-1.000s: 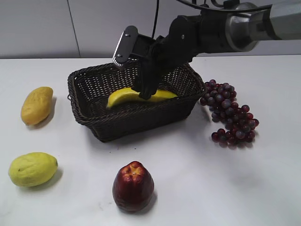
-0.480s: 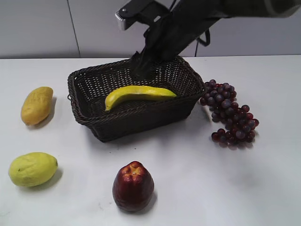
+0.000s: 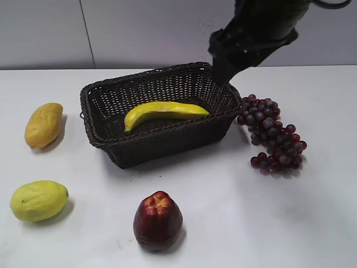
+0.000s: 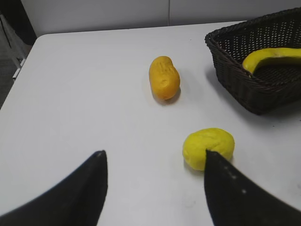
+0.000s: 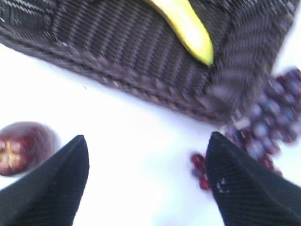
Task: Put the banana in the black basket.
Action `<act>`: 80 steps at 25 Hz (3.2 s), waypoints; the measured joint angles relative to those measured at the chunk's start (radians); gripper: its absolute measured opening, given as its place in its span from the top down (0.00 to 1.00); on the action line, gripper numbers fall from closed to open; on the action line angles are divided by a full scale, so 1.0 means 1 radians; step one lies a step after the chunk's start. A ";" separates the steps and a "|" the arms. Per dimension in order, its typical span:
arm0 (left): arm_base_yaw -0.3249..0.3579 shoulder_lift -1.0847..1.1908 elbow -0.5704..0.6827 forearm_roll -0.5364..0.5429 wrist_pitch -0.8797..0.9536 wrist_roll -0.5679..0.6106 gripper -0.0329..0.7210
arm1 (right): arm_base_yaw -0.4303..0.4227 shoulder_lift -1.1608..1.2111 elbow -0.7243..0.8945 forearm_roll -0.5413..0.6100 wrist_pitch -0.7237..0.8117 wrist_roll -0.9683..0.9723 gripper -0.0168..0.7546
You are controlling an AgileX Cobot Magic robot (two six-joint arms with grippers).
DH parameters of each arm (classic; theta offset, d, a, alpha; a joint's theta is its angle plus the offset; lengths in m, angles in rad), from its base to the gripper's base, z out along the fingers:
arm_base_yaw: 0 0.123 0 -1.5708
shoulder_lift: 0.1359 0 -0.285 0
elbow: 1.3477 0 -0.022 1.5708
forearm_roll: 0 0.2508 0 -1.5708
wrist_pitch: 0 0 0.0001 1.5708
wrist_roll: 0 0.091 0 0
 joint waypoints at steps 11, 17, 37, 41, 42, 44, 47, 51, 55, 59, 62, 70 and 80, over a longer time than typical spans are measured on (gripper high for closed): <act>0.000 0.000 0.000 0.000 0.000 0.000 0.32 | -0.018 -0.274 0.284 -0.136 0.064 0.177 0.20; 0.000 0.000 0.000 0.000 0.000 0.000 0.32 | -0.018 -0.458 0.552 -0.133 0.019 0.260 0.21; 0.000 0.000 0.000 0.000 0.000 0.000 0.32 | -0.018 -1.126 1.055 -0.146 0.001 0.287 0.21; 0.000 0.000 0.000 0.000 0.000 0.000 0.32 | -0.018 -1.192 1.055 -0.148 0.001 0.287 0.21; 0.000 0.000 0.000 0.000 0.000 0.000 0.32 | -0.018 -1.196 1.055 -0.148 0.001 0.287 0.21; 0.000 0.000 0.000 0.000 0.000 0.000 0.32 | -0.018 -1.198 1.055 -0.148 0.001 0.287 0.21; 0.000 0.000 0.000 0.000 0.000 0.000 0.32 | -0.018 -1.198 1.055 -0.148 0.001 0.287 0.21; 0.000 0.000 0.000 0.000 0.000 0.000 0.32 | -0.018 -1.199 1.055 -0.148 0.001 0.287 0.21; 0.000 0.000 0.000 0.000 0.000 0.000 0.32 | -0.018 -1.224 1.055 -0.148 0.001 0.287 0.21; 0.000 0.000 0.000 0.000 0.000 0.000 0.32 | -0.066 -1.291 1.055 -0.147 0.001 0.287 0.21; 0.000 0.000 0.000 0.000 0.000 0.000 0.32 | -0.167 -1.363 1.055 -0.147 0.001 0.287 0.21; 0.000 0.000 0.000 0.000 0.000 0.000 0.32 | -0.469 -1.562 1.056 -0.148 0.002 0.287 0.21; 0.000 0.000 0.000 0.000 0.000 0.000 0.32 | -0.535 -1.728 1.056 -0.151 0.002 0.287 0.21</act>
